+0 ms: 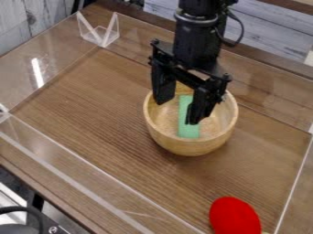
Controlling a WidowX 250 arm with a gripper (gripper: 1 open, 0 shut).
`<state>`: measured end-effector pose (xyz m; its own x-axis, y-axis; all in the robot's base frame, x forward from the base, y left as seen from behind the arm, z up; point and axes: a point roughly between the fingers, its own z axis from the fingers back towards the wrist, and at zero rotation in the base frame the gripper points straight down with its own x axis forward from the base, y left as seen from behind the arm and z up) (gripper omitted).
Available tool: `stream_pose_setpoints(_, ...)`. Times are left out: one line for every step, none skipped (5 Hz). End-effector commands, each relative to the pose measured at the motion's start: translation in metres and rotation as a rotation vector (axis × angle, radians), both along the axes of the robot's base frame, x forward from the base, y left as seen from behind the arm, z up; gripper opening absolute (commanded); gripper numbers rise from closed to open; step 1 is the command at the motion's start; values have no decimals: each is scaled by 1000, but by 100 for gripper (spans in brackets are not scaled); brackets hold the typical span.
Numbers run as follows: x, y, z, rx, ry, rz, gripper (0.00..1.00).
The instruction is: Move the red object to the left side of the table
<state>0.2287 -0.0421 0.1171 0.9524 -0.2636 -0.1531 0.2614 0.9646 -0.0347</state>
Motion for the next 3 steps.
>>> stream_pose_setpoints(4, -2, 3, -17, -37, -108, 100)
stream_pose_setpoints(5, -3, -4, -26, -31, -208, 100)
stream_pose_setpoints(-11, -13, -13, -32, -37, -230, 100)
